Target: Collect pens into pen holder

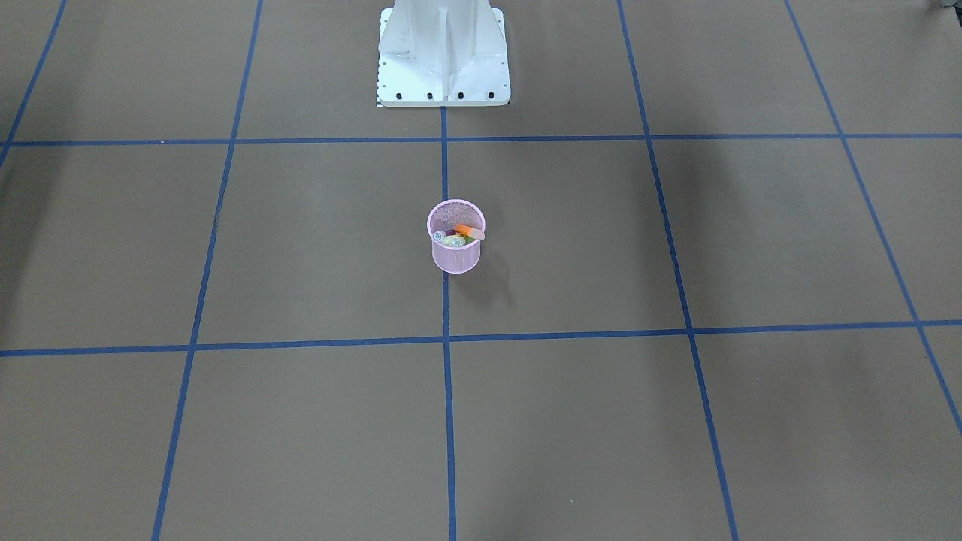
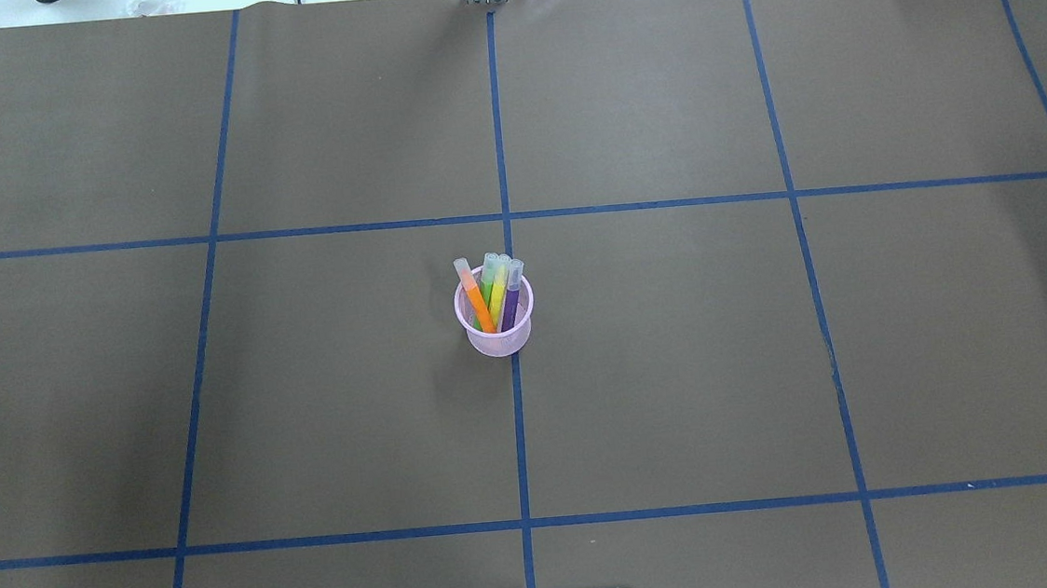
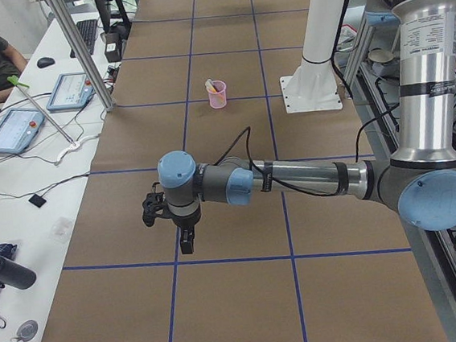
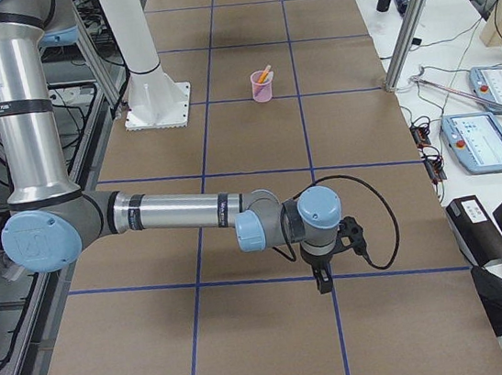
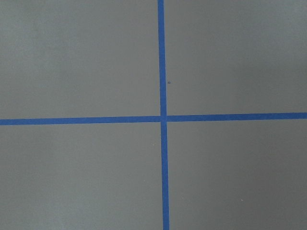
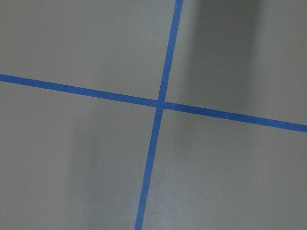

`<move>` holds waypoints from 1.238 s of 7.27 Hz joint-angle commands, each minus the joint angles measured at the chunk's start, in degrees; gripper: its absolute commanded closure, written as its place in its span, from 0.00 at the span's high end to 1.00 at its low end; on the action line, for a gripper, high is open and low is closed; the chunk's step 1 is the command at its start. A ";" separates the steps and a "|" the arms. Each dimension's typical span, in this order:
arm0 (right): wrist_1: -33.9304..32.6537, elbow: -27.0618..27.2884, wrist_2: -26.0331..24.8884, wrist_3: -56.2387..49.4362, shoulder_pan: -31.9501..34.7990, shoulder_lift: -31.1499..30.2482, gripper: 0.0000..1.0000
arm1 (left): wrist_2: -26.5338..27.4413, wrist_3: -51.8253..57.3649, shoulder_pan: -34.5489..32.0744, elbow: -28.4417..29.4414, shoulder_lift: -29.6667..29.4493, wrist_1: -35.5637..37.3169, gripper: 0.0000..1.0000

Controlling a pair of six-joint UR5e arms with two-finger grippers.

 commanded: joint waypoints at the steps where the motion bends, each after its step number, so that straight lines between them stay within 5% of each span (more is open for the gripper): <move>1: 0.41 0.50 0.71 0.14 0.07 -0.53 1.00 | -0.37 -0.16 -0.07 -0.35 -0.16 -0.09 1.00; 9: -7.83 2.34 1.33 -0.56 -0.45 2.01 1.00 | -1.86 0.10 0.10 -1.14 0.63 -0.27 1.00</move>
